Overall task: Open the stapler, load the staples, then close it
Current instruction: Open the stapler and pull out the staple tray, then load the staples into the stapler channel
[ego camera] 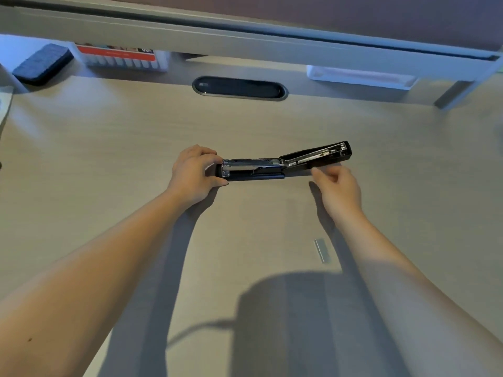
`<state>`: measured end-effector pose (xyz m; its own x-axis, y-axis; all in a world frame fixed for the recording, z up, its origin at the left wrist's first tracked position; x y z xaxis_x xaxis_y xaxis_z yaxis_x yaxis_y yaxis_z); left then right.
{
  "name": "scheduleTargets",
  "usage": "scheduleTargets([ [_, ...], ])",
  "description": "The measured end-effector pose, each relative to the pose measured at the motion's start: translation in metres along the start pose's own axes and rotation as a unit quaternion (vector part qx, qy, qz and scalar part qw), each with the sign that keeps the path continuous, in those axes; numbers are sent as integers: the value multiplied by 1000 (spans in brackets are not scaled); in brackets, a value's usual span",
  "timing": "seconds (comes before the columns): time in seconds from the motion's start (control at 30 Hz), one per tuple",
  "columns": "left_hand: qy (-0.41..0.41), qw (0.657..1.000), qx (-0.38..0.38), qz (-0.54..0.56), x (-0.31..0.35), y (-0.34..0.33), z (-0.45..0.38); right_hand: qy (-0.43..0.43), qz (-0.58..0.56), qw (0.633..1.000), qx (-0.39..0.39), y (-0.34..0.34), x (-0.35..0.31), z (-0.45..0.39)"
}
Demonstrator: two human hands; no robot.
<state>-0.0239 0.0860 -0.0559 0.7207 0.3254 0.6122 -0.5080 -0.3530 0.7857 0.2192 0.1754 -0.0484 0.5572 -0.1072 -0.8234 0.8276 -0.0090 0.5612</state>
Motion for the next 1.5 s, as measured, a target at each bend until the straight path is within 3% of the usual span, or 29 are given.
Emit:
scheduleTargets([
  [0.17,11,1000,21,-2,7,-5,31,130,150,979,-48,26,24,54],
  [0.27,18,999,42,5,11,-6,45,193,207,958,-40,32,35,78],
  [0.63,-38,997,60,-19,24,-4,82,289,101,951,27,44,38,114],
  [0.87,-50,997,52,32,17,-2,143,333,-10,943,-3,54,33,176],
  [1.03,-60,997,30,37,20,3,178,350,18,936,-23,45,28,197],
  [1.37,-86,996,29,1,28,7,193,466,101,879,-16,10,-10,192],
  [1.5,-88,996,29,-10,25,6,191,469,107,875,-50,0,-15,188],
])
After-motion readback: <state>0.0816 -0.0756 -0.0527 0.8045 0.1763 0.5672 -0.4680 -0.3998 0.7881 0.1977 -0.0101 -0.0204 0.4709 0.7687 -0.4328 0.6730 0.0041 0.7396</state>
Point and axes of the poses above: each hand's wrist, its own z-axis away from the middle knuckle, its own y-axis out of the back of the hand, x = y × z, the point moved 7 cm from there along -z, towards the middle knuckle, and after that the axes turned 8 degrees about x, right-handed, at the moved point
